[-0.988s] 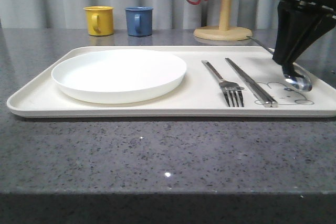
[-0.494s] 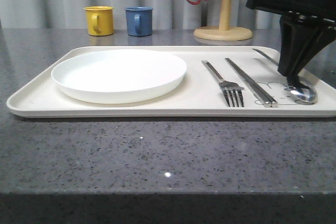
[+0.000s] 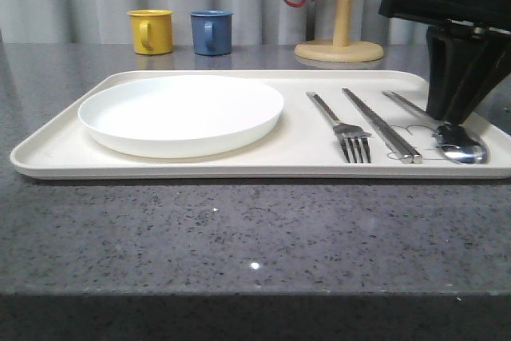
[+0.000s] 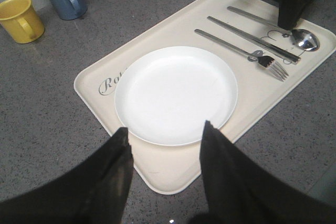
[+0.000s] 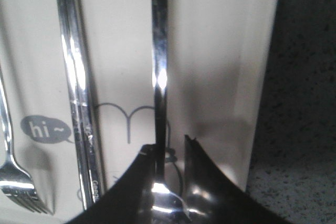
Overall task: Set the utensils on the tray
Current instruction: 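Grasp the spoon and lay it on the tray beside the chopsticks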
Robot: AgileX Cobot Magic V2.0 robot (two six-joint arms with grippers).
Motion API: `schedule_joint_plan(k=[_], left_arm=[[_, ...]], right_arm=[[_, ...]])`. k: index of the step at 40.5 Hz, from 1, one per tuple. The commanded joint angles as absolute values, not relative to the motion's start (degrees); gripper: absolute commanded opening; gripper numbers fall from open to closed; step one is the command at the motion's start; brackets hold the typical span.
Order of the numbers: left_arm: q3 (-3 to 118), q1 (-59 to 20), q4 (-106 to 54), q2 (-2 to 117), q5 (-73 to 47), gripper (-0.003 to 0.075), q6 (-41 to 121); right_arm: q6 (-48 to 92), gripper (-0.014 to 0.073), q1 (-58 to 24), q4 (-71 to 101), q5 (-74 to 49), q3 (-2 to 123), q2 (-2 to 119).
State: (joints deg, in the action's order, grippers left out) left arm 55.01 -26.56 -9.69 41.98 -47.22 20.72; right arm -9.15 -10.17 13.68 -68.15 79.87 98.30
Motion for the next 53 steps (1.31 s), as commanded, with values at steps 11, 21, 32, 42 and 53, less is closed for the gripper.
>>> schedule_joint_plan(k=[11,21,32,42,53], left_arm=[[56.4,-27.0,-10.5,41.8,-42.9,0.0292,20.4],[56.4,-27.0,-10.5,41.8,-42.9,0.0292,20.4],[56.4,-27.0,-10.5,41.8,-42.9,0.0292,20.4],[56.4,-27.0,-10.5,41.8,-42.9,0.0292,20.4],[56.4,-27.0,-10.5,41.8,-42.9,0.0292,20.4]], right_arm=[[-7.7,0.0258,-10.0,13.8,-64.9,81.7,93.4],[-1.8,0.0258,-10.0,11.1,-63.9,80.4,81.3],[-1.8,0.0258,-10.0,4.8,-64.4,70.5,62.6],[-1.8,0.0258,-10.0,4.6,-64.0,59.5,47.3],[-1.8,0.0258,-10.0,3.7,-62.6,50.9,33.7]])
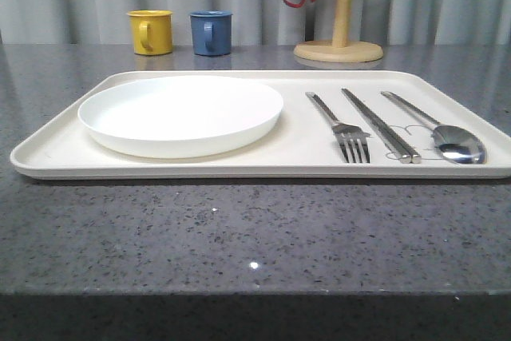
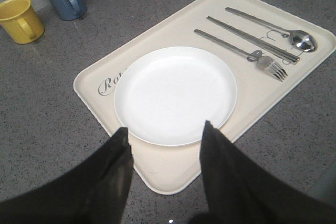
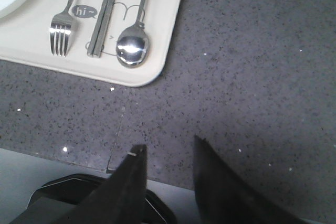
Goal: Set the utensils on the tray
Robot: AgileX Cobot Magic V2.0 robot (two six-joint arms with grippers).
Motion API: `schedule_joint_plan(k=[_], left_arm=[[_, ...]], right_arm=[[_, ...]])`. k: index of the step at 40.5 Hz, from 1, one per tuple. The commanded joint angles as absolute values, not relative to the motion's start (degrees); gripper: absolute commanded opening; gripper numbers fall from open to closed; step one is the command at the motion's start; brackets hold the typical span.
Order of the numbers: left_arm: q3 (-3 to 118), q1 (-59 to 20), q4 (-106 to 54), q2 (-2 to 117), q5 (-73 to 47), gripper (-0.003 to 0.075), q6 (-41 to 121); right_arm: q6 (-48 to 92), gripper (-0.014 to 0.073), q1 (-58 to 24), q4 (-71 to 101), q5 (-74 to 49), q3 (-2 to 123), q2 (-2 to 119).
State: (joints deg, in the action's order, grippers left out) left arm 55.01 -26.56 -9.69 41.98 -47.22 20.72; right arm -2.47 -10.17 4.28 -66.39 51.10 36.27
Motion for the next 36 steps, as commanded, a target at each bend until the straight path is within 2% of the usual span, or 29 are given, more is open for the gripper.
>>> schedule_joint_plan(k=[1,13,16,20,25,30,33,36], left_arm=[[56.4,-27.0,-10.5,41.8,-42.9,0.0292,20.4],[56.4,-27.0,-10.5,41.8,-42.9,0.0292,20.4],[56.4,-27.0,-10.5,41.8,-42.9,0.0292,20.4],[56.4,-27.0,-10.5,41.8,-42.9,0.0281,20.4],[56.4,-27.0,-10.5,41.8,-43.1,0.0178,20.4],[56.4,-27.0,-10.5,41.8,-43.3,0.0037,20.4],[56.4,-27.0,-10.5,41.8,-43.3,-0.0020,20.4],[56.4,-27.0,-10.5,41.8,-43.3,-0.0020,20.4]], right_arm=[[-1.8,0.0258,-10.0,3.7,-62.1,50.5,32.5],[-1.8,0.0241,-10.0,2.1,-60.2,47.7,24.7],[-1.8,0.0183,-10.0,1.9,-60.2,47.7,24.5],[-1.8,0.0054,-10.0,1.9,-60.2,47.7,24.5],[-1.8,-0.0075,-10.0,1.9,-60.2,47.7,24.5],[-1.8,-0.0067,-10.0,1.8,-60.2,47.7,24.5],[-1.8,-0.0067,-10.0,1.8,-60.1,47.7,24.5],[-1.8,-0.0067,-10.0,1.8,-59.6,47.7,24.5]])
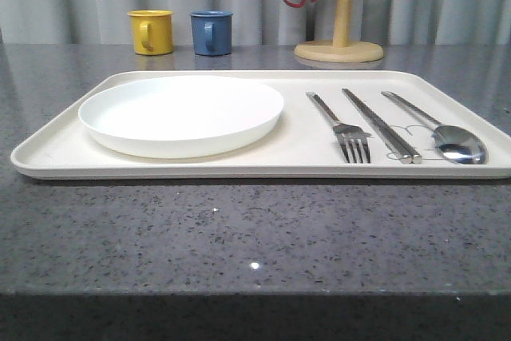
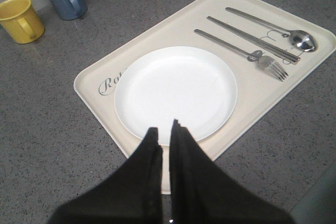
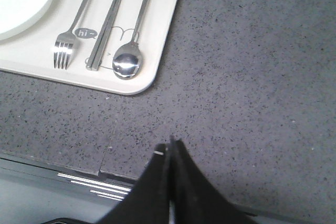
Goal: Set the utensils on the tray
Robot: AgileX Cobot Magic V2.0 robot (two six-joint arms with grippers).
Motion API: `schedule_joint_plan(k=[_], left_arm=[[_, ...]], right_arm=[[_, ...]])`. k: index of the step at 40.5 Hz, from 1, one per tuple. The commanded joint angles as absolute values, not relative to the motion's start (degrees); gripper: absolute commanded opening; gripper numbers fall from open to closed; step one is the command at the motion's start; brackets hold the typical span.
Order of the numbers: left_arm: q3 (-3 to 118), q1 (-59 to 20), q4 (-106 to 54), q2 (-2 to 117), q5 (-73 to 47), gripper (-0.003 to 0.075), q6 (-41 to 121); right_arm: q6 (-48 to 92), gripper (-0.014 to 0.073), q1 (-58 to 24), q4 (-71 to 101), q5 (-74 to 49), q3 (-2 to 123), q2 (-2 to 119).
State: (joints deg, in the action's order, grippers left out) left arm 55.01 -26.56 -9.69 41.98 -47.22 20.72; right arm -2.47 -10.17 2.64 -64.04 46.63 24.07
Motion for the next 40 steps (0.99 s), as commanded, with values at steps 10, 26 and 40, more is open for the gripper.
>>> schedule_joint_plan(k=[10,26,40], left_arm=[[56.4,-27.0,-10.5,41.8,-43.3,-0.0020,20.4],[55.0,-27.0,-11.0,39.2,-42.9,-0.0020,20.4],[27.6,-6.5,-7.9,11.7,-22.9,-0.0020,20.4]], right_arm=[[-1.8,-0.0067,-10.0,1.8,-59.8,47.7,24.5],[-1.8,-0.0067,-10.0,1.8,-59.8,47.7,24.5],[-1.8,-0.0067,-10.0,1.8,-59.9,47.7,24.5]])
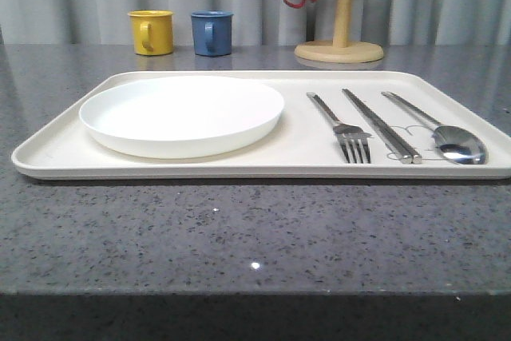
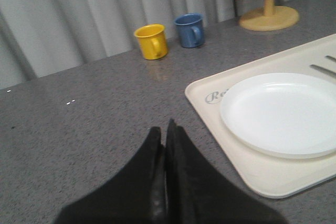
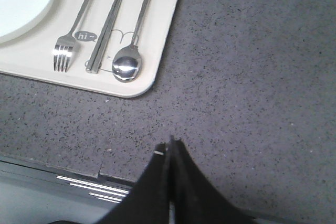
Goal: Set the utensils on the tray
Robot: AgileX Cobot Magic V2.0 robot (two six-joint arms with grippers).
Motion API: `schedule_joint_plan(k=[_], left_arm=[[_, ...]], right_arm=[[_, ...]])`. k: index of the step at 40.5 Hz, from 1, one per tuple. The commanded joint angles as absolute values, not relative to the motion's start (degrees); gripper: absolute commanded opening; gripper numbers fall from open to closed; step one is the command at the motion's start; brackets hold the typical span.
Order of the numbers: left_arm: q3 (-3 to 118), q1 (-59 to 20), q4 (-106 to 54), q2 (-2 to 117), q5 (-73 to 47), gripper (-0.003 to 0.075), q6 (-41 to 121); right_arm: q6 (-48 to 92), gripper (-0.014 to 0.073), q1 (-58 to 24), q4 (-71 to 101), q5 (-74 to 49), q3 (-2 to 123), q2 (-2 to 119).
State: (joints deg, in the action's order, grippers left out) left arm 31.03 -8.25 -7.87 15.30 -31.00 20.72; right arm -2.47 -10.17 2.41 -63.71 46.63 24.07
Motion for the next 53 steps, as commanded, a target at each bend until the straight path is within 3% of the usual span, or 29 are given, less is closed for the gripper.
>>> schedule_joint_plan(k=[1,6,10,25,53], left_arm=[[25.2,-5.7,-7.9,9.7,-21.3,-0.0020,20.4],[14.5,-3.0,-10.9,2.7,-10.2,-0.0020,19.1],[8.6,-0.8,-6.2,-1.7,-8.2,-0.0020,10.4],[-1.0,-2.1,-2.7,-1.5,3.2,-0.0020,4.2],[-1.2,-1.6,-0.6,-1.5,2.9,-0.0020,2.8]], right_arm=[[-1.8,-0.0067,-10.0,1.8,-59.9,47.7,24.5],[-1.8,-0.0067,-10.0,1.8,-59.9,47.7,24.5],[-1.8,-0.0067,-10.0,1.8,-59.9,47.7,24.5],[-1.8,-0.0067,-10.0,1.8,-60.0,47.7,24.5],[-1.8,-0.0067,-10.0,1.8,-60.0,47.7,24.5]])
